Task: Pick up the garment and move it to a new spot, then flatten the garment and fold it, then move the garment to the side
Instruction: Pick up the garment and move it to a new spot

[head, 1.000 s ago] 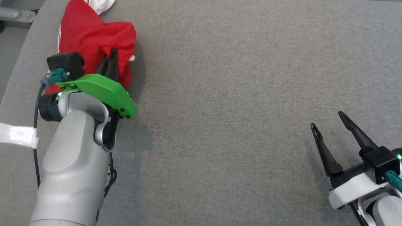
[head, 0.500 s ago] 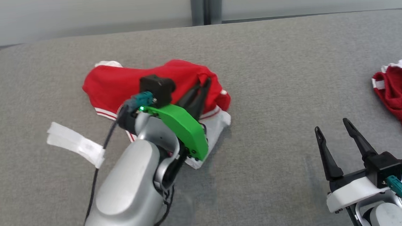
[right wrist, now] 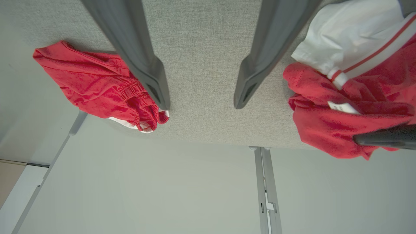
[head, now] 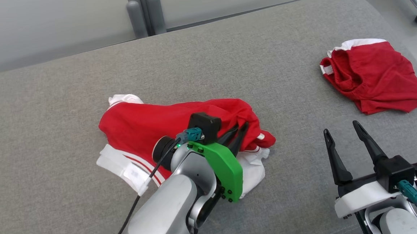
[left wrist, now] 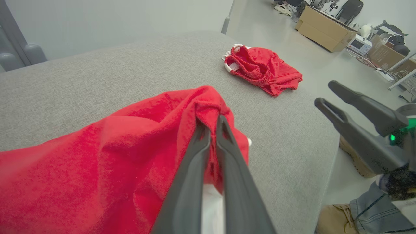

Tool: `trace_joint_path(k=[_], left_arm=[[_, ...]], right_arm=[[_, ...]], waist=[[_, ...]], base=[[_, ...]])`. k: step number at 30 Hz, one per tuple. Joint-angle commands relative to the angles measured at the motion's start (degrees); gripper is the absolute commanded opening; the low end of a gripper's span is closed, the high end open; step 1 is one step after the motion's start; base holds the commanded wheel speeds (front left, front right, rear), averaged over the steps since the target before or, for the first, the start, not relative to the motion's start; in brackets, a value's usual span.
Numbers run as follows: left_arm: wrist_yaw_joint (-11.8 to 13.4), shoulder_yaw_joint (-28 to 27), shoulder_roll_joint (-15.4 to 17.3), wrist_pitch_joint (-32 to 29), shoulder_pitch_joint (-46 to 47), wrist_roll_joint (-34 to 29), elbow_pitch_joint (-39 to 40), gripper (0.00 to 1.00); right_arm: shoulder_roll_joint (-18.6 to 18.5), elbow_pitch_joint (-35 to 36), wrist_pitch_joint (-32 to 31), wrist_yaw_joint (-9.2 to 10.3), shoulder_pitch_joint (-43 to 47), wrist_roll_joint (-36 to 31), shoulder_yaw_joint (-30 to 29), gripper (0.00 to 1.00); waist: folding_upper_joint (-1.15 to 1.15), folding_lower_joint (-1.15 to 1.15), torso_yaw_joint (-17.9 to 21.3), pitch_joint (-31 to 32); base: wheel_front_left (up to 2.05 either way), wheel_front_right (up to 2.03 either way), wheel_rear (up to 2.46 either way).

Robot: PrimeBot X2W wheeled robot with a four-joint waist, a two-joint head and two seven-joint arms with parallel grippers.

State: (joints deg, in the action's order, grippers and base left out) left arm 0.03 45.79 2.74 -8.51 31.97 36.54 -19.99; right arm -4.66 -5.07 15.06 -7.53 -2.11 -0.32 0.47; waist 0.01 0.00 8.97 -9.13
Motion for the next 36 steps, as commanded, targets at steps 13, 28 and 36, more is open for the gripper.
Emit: trace_joint_path(k=[13,28,36], left_arm=[[2.97,0.46,0.7,10.69,-3.0,-1.05,-5.84,1.0],[16.78,-7.44,17.01,17.91,-18.52,-3.86,7.92,1.0],[15.67,-14.27,21.88,23.43,-30.1,-1.47,9.69,1.0]], right_arm=[[-1.15,0.92,0.16,0.09,1.8,-0.97,-1.39,1.0],[-2.11,3.85,0.16,0.09,6.42,-2.5,-3.97,1.0],[-1.06,2.28,0.16,0.09,9.19,-2.31,-2.69,1.0]], waist=[[-0.01,0.0,-2.72,2.64],[-0.01,0.0,-10.35,9.98],[-0.01,0.0,-11.49,10.9]], base=[[0.0,0.0,0.0],[0.0,0.0,0.0],[0.0,0.0,0.0]])
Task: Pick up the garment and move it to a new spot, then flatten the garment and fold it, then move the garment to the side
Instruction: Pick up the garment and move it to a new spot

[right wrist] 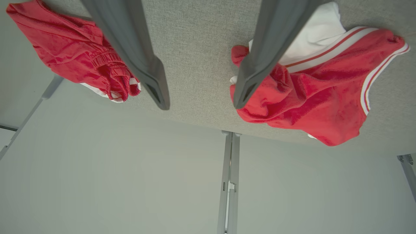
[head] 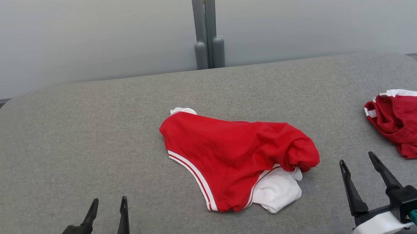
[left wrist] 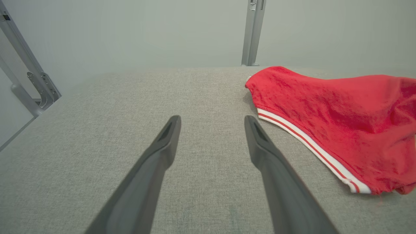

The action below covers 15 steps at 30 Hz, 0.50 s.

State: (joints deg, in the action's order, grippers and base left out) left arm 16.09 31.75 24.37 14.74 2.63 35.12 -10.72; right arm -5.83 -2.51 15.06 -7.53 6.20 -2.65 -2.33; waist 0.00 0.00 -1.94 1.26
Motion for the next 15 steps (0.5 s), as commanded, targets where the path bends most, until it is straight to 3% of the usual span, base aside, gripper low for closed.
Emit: trace_joint_path(k=[1,7,15], left_arm=[[-1.35,-0.99,0.57,0.42,-2.33,-0.2,0.56,1.0],[-5.8,-9.51,-1.35,0.49,-9.92,-4.26,2.98,1.0],[-14.47,-20.28,-6.53,0.51,-16.11,-10.17,3.55,1.0]], right_arm=[[0.14,-0.63,0.16,0.09,1.21,0.09,0.18,1.0],[0.5,-2.55,0.16,0.09,3.07,-0.14,-0.34,1.0],[1.63,-3.13,0.17,0.09,4.49,0.52,-3.39,1.0]], waist=[[0.0,0.0,-0.67,0.54],[0.0,0.0,-0.92,0.64],[0.0,0.0,-0.84,1.15]], base=[[0.0,0.0,0.0],[0.0,0.0,0.0],[0.0,0.0,0.0]])
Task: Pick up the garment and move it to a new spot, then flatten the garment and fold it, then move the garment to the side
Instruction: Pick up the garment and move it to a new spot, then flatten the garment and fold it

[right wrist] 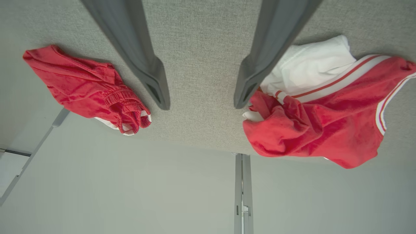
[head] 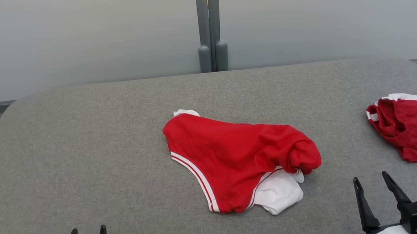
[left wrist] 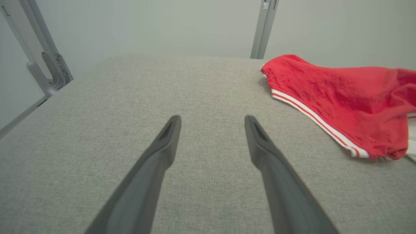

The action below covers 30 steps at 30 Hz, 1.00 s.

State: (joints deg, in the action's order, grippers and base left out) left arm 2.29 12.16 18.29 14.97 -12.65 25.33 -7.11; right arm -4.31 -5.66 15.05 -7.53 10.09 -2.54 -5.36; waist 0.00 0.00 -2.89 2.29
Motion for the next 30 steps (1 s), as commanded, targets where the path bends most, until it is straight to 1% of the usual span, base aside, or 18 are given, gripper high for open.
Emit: trace_joint_path(k=[1,6,12,22,30], left_arm=[[-1.61,-1.82,-1.16,0.27,-1.21,-1.06,-0.24,1.0],[-5.34,-6.13,-4.27,0.23,-2.16,-4.43,-1.21,1.0],[-7.79,-9.34,-6.91,0.23,-2.12,-7.47,-2.22,1.0],[-9.38,-11.16,-9.35,0.24,-1.27,-10.13,-2.87,1.0],[-9.79,-11.05,-9.83,0.24,-0.45,-10.79,-2.74,1.0]], right_arm=[[0.29,-0.08,0.17,0.09,0.75,0.52,-0.86,1.0],[0.79,-0.55,0.18,0.09,0.68,0.52,-1.69,1.0],[1.1,-0.55,0.17,0.09,0.2,0.47,-1.94,1.0],[1.23,-0.46,0.17,0.09,0.09,0.53,-1.74,1.0],[1.32,-0.49,0.17,0.09,0.32,0.7,-1.38,1.0]], waist=[[0.0,0.0,0.17,0.18],[0.0,0.0,0.4,0.17],[0.0,0.0,0.54,0.07],[0.0,0.0,0.42,-0.04],[0.0,0.0,0.33,-0.17]], base=[[0.0,0.0,0.0],[0.0,0.0,0.0],[0.0,0.0,0.0],[0.0,0.0,0.0],[0.0,0.0,0.0]])
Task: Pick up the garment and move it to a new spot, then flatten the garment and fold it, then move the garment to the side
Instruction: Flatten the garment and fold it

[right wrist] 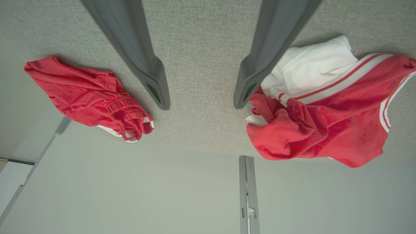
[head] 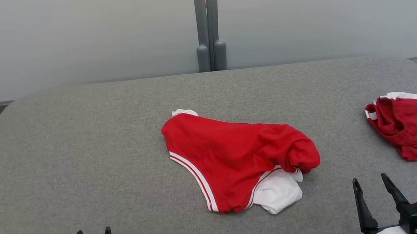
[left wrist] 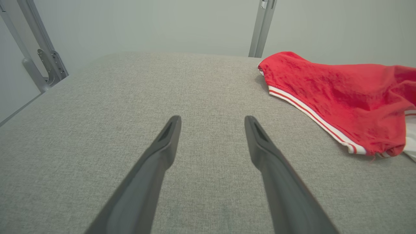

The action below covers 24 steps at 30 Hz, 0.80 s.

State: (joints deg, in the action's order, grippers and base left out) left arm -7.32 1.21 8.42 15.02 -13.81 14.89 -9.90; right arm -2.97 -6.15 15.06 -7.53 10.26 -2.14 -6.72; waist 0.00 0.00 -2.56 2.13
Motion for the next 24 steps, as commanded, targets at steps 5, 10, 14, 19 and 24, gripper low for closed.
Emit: trace_joint_path(k=[5,10,14,19,24], left_arm=[[-0.21,2.35,0.27,0.18,1.62,-0.45,1.02,1.0],[-0.22,8.48,-0.46,0.1,4.83,0.21,-0.02,1.0],[-0.22,14.21,-2.79,-3.16,9.37,4.63,-3.01,1.0],[0.29,17.74,-4.97,-9.99,14.37,12.07,-9.01,1.0],[2.81,21.56,-5.42,-13.74,18.48,18.1,-15.0,1.0]], right_arm=[[0.02,0.18,0.17,0.09,-0.5,0.25,0.22,1.0],[-0.21,0.41,0.16,0.09,-1.68,0.26,0.82,1.0],[-0.75,0.63,0.16,0.09,-2.63,0.39,1.21,1.0],[-0.76,0.85,0.17,0.09,-3.56,0.55,1.31,1.0],[-0.74,0.64,0.16,0.09,-4.44,0.82,1.65,1.0]], waist=[[0.0,0.0,0.2,-0.26],[0.0,0.0,1.19,-1.3],[0.0,0.0,2.73,-2.22],[0.0,0.0,5.36,-3.78],[0.0,0.0,8.37,-5.61]], base=[[0.0,0.0,0.0],[0.0,0.0,0.0],[0.0,0.0,0.0],[0.0,0.0,0.0],[0.0,0.0,0.0]])
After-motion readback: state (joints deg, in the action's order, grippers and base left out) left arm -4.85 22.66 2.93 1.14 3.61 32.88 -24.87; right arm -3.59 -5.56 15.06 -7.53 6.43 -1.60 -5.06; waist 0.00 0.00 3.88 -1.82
